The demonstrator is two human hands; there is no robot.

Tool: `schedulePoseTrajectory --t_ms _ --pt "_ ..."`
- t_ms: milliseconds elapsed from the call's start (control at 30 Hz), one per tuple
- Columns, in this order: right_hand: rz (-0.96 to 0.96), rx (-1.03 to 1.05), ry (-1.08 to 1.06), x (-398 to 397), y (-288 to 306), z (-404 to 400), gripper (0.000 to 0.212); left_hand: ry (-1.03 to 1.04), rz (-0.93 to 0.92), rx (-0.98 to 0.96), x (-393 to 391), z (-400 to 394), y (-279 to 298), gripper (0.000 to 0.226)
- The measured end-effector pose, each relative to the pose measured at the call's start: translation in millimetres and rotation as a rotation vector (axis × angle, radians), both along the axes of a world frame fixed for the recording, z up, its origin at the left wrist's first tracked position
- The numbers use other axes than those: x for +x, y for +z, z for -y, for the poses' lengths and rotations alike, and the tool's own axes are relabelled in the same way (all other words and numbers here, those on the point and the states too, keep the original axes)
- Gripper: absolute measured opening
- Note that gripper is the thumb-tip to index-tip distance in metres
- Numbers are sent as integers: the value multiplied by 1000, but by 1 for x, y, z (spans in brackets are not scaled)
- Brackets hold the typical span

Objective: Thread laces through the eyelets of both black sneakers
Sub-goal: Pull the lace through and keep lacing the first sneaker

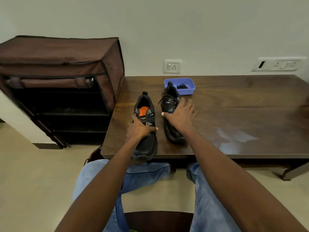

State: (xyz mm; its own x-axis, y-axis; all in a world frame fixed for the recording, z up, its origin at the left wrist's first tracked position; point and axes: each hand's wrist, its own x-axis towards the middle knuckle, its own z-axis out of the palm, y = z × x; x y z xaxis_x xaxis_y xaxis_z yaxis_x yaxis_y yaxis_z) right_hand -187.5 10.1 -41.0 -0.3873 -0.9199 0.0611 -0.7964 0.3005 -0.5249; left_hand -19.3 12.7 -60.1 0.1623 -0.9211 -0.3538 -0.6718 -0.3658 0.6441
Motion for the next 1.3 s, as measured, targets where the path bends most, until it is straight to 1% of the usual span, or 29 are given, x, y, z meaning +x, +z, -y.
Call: schedulePoseTrajectory --t_ms 67,100,167,200,233,300,367,433,467,500,567,633,700,733,800,900,967,1067,1133,1200,1233,1300 --pt "-12 -101 107 8 -1 2 76 7 12 -22 0 1 0 109" --pt "28 -125 163 12 -2 4 59 9 8 -43 -1 0 0 103" --pt "156 -82 236 20 -4 5 24 16 -26 -65 -1 -1 1 99" --pt "191 -42 256 24 -6 6 11 20 -41 -71 -1 -1 2 98" --pt "194 -2 272 27 -8 7 6 20 -48 -72 0 0 2 98" --pt "137 79 312 31 -11 7 6 13 -47 -74 2 1 1 98" --pt "93 104 348 33 -12 9 8 3 -60 -70 4 2 -1 100" --pt "167 15 352 32 -9 12 12 9 -71 -72 5 1 -3 109" --pt "229 -57 333 30 -4 16 14 15 -58 -100 3 1 -2 112" --pt "272 -137 298 25 2 22 17 26 -33 -169 1 1 0 108" --pt "299 -262 219 9 16 38 19 38 15 -406 -4 8 10 87" --pt "281 -280 173 -15 27 62 21 -13 39 -576 -11 27 26 56" --pt "221 -252 135 -41 32 92 23 -106 104 -600 -16 53 41 33" --pt "176 -238 116 -54 33 109 23 -144 132 -589 -18 69 46 29" --pt "93 -173 124 -74 33 137 22 -191 167 -553 -20 89 52 27" --pt "-7 -75 185 -87 31 184 20 -265 220 -553 -28 120 53 29" --pt "-60 -25 205 -90 22 216 23 -326 245 -560 -34 140 52 27" --pt "-127 61 243 -89 6 259 28 -342 268 -563 -41 167 54 23" --pt "-192 193 286 -88 -8 279 28 -344 263 -557 -45 179 53 17" --pt "-213 324 316 -87 -22 291 26 -350 261 -556 -46 184 52 13" --pt "-220 354 320 -86 -28 294 26 -356 259 -549 -46 185 50 12" --pt "-228 342 285 -84 -36 302 28 -360 267 -553 -43 188 46 10"
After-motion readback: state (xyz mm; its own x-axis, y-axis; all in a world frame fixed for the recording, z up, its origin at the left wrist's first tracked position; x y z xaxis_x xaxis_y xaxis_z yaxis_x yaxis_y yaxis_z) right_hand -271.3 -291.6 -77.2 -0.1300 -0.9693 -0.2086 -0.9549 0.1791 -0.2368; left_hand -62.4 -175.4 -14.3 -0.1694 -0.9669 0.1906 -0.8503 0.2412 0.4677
